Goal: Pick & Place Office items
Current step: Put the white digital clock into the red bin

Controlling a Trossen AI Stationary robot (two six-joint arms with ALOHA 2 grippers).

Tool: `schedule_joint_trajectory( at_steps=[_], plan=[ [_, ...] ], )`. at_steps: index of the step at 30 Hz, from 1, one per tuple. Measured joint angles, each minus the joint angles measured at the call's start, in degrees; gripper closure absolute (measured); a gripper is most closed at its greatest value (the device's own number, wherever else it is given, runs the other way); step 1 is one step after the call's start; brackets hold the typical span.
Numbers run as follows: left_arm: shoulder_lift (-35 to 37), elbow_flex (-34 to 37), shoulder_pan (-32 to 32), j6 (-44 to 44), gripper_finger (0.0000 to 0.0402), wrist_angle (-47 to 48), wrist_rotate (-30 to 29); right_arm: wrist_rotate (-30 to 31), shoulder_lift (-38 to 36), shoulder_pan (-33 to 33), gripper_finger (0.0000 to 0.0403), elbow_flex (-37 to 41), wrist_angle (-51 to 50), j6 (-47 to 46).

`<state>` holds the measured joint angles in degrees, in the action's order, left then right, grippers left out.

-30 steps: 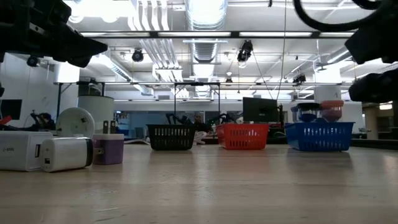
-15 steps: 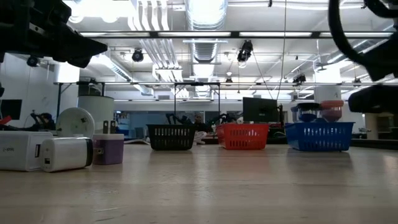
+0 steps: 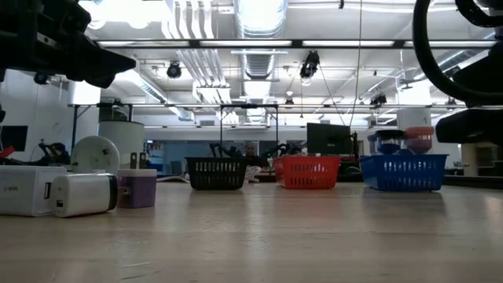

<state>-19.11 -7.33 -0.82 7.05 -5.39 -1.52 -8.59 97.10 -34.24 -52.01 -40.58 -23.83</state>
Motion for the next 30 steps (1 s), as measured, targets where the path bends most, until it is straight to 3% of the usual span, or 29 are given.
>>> schedule_joint_trajectory(
  at_steps=[3,14,30],
  plan=[
    [0.0,0.0,0.0,0.0,0.039,-0.2,0.0,1.2,-0.9,0.1,0.026,0.0,1.2,0.3],
    [0.0,0.0,0.0,0.0,0.039,-0.2,0.0,0.8,-5.5,5.0,0.0262,-0.1,9.5,3.9],
    [0.0,0.1,0.0,0.9,0.039,-0.2,0.0,1.1,-25.9,19.4,0.0262,0.4,24.8,19.5]
  ],
)
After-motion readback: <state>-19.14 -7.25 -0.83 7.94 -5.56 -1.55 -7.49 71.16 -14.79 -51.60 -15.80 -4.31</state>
